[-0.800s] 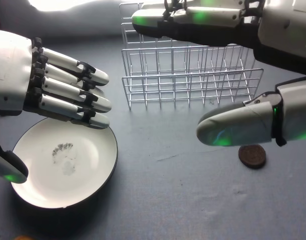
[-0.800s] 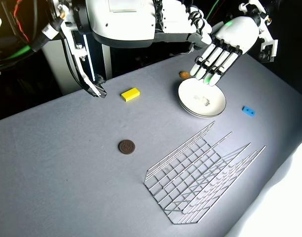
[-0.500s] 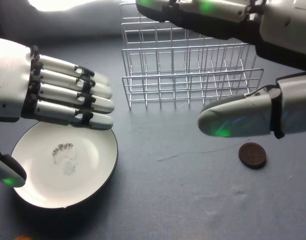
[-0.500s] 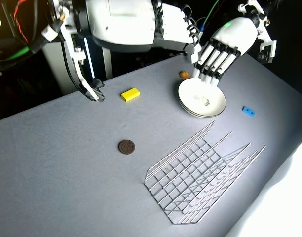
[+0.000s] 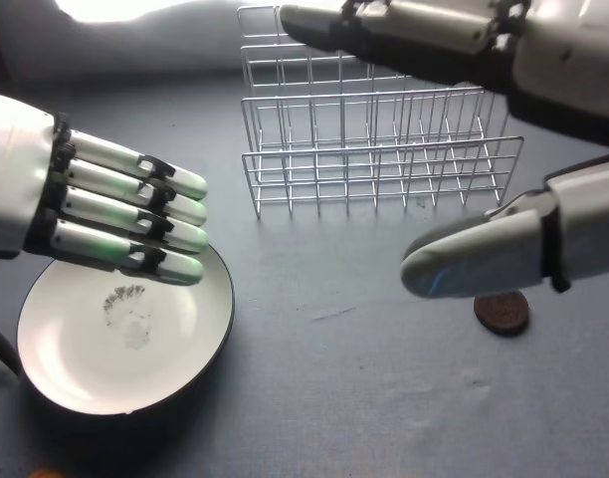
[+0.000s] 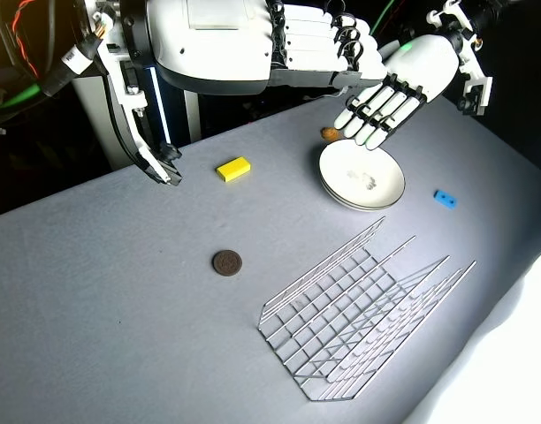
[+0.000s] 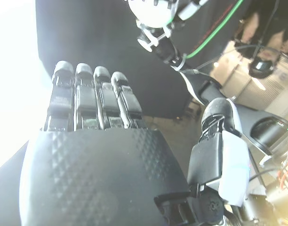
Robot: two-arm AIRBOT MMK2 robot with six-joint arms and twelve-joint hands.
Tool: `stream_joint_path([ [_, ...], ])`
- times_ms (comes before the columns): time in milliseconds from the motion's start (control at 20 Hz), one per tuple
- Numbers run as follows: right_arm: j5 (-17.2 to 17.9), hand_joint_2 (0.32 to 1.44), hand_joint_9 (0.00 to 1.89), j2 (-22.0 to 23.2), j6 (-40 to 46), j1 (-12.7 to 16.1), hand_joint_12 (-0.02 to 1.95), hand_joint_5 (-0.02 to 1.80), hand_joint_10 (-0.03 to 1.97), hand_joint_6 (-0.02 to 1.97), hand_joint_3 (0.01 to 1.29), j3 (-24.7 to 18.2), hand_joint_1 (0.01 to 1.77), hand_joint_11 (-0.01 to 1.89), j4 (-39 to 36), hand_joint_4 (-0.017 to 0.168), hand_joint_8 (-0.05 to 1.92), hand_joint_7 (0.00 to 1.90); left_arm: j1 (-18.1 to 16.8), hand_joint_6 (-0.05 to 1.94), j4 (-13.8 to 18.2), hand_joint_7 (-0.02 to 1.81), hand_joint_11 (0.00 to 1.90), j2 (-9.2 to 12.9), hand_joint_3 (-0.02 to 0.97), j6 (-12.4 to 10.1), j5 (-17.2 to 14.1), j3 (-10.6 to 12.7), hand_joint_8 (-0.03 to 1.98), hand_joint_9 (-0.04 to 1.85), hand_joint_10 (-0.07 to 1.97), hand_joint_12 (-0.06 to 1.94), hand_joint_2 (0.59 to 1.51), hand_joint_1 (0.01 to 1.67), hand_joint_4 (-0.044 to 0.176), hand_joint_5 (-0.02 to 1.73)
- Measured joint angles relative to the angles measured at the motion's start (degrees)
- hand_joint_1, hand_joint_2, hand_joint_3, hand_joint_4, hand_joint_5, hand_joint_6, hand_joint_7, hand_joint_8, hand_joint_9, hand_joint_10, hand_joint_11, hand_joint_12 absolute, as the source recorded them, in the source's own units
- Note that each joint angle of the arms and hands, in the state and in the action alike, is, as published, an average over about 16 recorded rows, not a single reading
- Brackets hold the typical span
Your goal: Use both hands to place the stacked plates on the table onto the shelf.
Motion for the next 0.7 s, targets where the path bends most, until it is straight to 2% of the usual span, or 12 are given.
stream_joint_path([
  [350,-2.38,0.93,0.02,-0.67,-4.46,-0.12,0.0,0.01,0.02,0.02,0.01,0.01,0.15,0.02,0.19,-0.003,0.02,0.01,3.82,0.0,0.65,0.02,0.01,-2.61,0.016,1.63,-3.09,6.72,-0.01,0.02,0.02,-0.01,1.115,0.02,0.002,0.02],
  [700,-3.55,0.88,0.02,-1.02,-7.03,-0.55,0.0,0.01,0.02,0.02,0.01,-0.08,0.32,0.02,-0.59,0.001,0.02,0.01,10.28,0.0,-0.48,0.02,0.02,-5.46,0.016,4.91,-5.07,13.77,-0.01,0.02,0.02,-0.01,1.085,0.02,0.002,0.02],
])
